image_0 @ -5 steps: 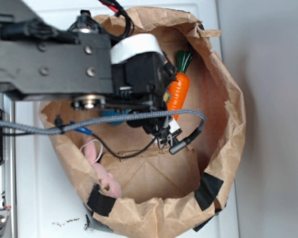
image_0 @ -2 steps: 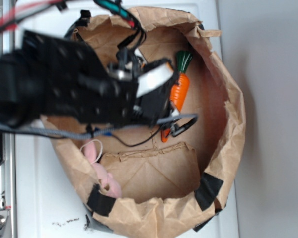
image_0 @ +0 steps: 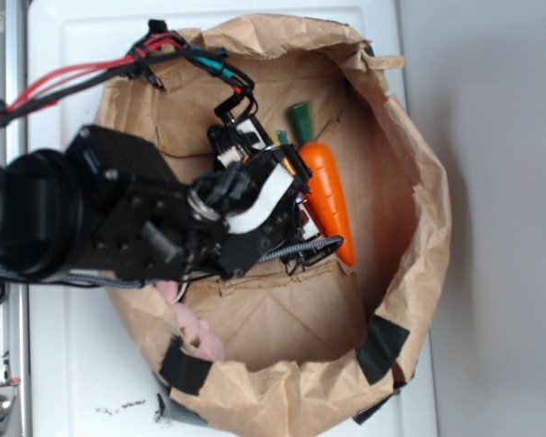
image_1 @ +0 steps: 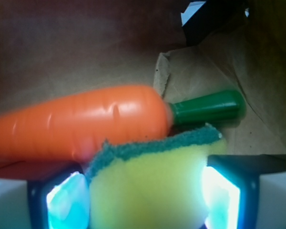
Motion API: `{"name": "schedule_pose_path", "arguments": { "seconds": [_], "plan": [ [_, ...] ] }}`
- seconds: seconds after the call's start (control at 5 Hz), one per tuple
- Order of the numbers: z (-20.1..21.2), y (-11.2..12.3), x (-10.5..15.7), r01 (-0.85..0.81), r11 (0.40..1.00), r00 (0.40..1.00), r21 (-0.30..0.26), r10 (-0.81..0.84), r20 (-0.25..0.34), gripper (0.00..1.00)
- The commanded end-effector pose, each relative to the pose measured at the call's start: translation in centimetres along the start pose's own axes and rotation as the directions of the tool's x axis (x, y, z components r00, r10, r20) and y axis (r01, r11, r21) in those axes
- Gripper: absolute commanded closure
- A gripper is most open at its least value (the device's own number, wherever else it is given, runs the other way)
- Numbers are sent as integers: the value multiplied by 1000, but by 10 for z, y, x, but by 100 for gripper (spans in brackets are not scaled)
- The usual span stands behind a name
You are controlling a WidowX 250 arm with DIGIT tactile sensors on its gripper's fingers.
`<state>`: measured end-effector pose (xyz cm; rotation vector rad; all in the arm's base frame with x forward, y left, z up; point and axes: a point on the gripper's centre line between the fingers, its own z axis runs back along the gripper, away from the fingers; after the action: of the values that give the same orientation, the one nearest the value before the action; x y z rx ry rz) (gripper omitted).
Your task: Grab the green sponge.
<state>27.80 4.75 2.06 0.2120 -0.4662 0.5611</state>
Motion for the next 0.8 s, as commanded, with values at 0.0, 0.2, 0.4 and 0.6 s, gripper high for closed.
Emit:
{"name": "schedule_pose_path", "arguments": {
  "seconds": [0.0,0.2,0.4,0.6],
  "plan": [
    [27,-4,29,-89,993,994,-77,84,-72,100],
    [39,-2,39,-127,984,989,-124,116,-93,100],
    [64,2,54,-159,971,979,-177,131,-158,100],
    [95,7,66,-206,951,966,-230,159,-205,100]
  ]
}}
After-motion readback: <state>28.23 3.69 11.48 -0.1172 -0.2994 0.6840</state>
